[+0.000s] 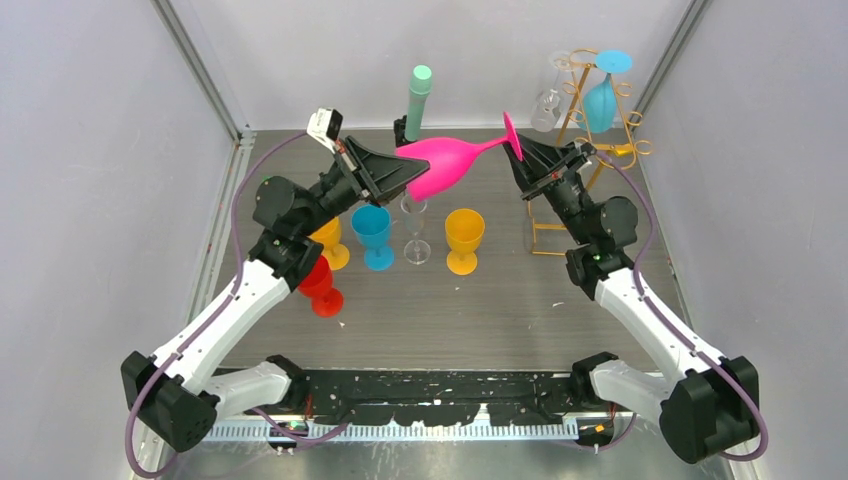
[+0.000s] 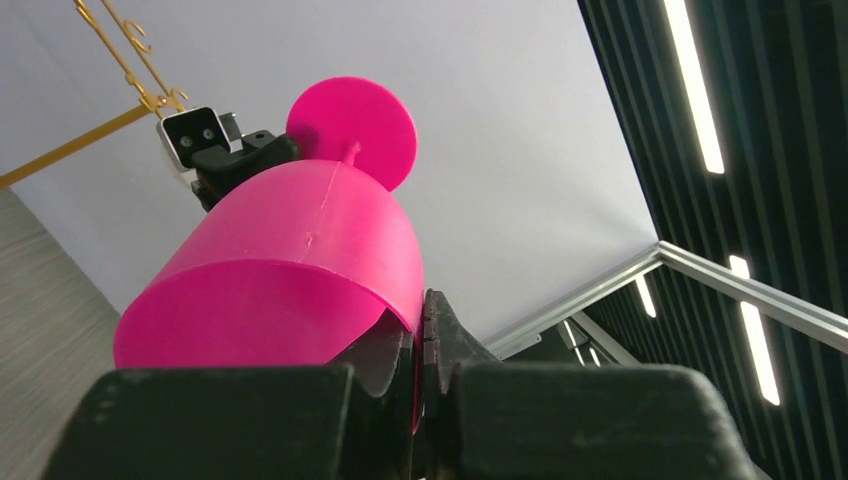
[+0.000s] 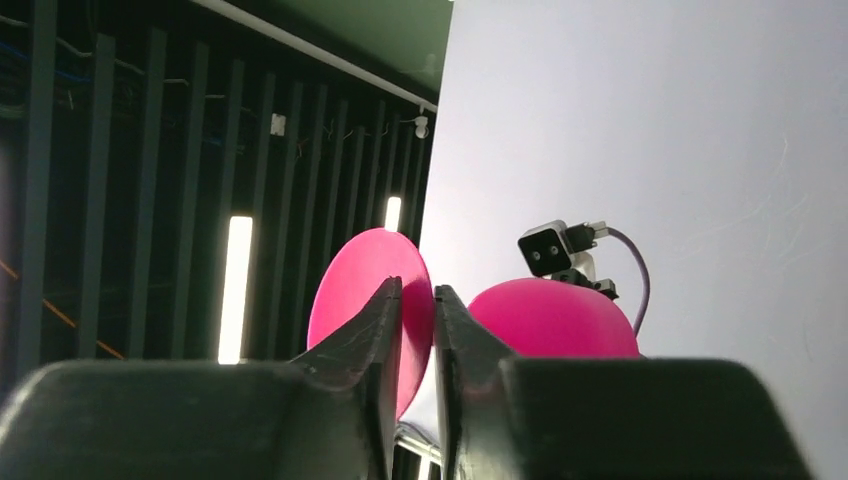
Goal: Take the wine glass off the wine glass rack
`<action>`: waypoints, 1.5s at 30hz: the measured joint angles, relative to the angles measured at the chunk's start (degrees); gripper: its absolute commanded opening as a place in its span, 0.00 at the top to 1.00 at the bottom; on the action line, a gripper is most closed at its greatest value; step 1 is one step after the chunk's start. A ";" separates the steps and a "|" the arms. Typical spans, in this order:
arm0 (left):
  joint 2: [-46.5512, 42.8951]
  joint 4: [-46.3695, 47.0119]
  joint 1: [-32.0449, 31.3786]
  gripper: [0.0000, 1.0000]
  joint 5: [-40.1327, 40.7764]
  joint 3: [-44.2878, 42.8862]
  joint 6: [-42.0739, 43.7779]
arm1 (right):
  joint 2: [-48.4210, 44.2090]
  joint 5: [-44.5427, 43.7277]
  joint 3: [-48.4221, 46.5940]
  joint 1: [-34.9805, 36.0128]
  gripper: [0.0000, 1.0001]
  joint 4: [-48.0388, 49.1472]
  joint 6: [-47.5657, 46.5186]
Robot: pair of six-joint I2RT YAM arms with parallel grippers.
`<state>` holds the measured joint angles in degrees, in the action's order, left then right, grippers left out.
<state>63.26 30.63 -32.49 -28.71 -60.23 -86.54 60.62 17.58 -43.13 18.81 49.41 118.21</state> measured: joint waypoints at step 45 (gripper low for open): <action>3.61 -96.89 -0.98 1.00 15.34 -15.43 62.97 | -14.47 -20.00 -16.57 0.22 0.29 -69.11 -49.16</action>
<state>66.87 -66.26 -33.47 -13.37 -75.66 -23.57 46.15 -2.42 -59.70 19.03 -19.70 69.06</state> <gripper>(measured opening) 0.023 0.719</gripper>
